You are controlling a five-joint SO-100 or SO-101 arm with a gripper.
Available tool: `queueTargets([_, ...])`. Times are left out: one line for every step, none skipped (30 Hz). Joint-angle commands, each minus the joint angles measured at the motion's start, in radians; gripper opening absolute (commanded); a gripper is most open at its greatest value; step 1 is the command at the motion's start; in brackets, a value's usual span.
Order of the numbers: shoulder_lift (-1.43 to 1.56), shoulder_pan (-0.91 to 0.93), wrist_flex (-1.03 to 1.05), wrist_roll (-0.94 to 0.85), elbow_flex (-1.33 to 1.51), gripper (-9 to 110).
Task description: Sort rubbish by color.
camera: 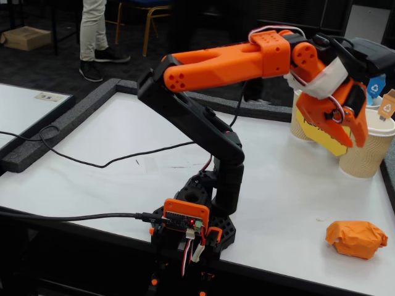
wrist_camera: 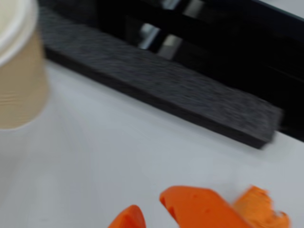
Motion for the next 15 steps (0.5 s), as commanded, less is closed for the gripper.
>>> queueTargets([0.018,0.095,-0.032,-0.028,-0.044,0])
queueTargets([0.005,0.109,-0.032,-0.028,-0.048,0])
queueTargets([-0.009,0.124,-0.032,-0.028,-0.052,0])
queueTargets([-0.023,0.138,-0.031,-0.028,-0.058,0])
queueTargets([-0.038,0.150,-0.029,-0.028,-0.063,0])
queueTargets([-0.052,0.167,-0.029,-0.028,-0.066,0])
queueTargets([-0.069,0.181,-0.029,-0.028,-0.069,0])
queueTargets([-0.084,0.196,-0.029,-0.028,-0.071,0])
queueTargets([-0.100,0.210,-0.031,-0.028,-0.071,0])
queueTargets([-0.115,0.225,-0.034,-0.029,-0.072,0])
queueTargets([-0.132,0.241,-0.038,-0.029,-0.072,0])
queueTargets([-0.150,0.255,-0.046,-0.032,-0.072,0])
queueTargets([-0.167,0.265,-0.051,-0.035,-0.074,0])
queueTargets([-0.186,0.273,-0.052,-0.043,-0.077,0])
queueTargets([-0.201,0.282,-0.052,-0.049,-0.080,0])
